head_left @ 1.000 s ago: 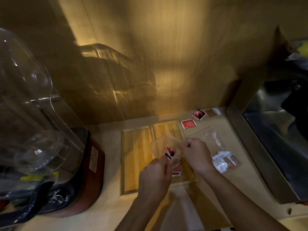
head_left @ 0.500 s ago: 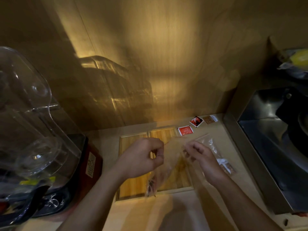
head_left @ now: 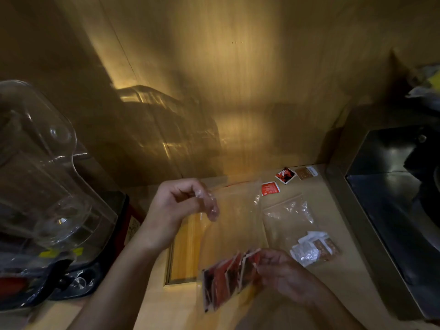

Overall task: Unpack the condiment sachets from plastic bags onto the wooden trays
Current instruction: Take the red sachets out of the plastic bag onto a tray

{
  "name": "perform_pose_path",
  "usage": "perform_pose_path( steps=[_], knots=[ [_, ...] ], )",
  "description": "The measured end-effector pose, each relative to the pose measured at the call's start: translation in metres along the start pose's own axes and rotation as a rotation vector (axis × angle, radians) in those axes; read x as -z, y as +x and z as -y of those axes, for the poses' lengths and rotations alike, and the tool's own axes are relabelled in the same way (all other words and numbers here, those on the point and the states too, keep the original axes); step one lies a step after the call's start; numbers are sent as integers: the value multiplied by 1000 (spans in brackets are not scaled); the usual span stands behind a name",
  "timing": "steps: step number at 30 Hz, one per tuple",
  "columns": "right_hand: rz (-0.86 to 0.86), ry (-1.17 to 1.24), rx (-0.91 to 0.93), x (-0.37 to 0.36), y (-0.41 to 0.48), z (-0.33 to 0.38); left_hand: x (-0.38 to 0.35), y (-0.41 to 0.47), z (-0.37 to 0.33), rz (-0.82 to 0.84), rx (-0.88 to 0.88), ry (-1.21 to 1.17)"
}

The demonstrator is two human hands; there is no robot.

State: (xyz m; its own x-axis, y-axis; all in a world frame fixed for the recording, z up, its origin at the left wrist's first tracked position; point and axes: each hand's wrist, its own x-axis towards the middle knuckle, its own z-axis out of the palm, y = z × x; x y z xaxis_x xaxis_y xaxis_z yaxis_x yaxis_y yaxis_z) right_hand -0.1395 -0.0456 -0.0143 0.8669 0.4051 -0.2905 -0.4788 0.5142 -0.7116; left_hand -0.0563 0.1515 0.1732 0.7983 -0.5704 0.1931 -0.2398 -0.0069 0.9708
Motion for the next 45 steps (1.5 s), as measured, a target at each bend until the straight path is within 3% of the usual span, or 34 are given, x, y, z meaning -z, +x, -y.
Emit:
perform_pose_path(
  steps=[3,9,14,18,22,26,36,41,45],
  knots=[
    [25,18,-36,2,4,-8,-2,0,2,-128,38,-60],
    [-198,19,19,-5,10,-14,9,0,28,-384,191,-85],
    [-248,-55,2,-12,27,-11,39,-12,70,-608,375,-107],
    [-301,-140,-15,-22,49,-15,63,-21,83,-624,397,-165],
    [-373,-199,-116,-31,69,-23,82,-20,104,-648,457,-72],
    [-473,-243,-228,-36,94,-33,88,-7,140,-754,574,-132],
    [-658,-391,-413,-46,122,-39,103,14,213,-681,728,-137],
    [-683,-417,-465,-49,124,-36,104,14,231,-694,771,-41],
    [-693,-380,-497,-48,124,-36,92,-8,230,-698,847,343]
  ],
)
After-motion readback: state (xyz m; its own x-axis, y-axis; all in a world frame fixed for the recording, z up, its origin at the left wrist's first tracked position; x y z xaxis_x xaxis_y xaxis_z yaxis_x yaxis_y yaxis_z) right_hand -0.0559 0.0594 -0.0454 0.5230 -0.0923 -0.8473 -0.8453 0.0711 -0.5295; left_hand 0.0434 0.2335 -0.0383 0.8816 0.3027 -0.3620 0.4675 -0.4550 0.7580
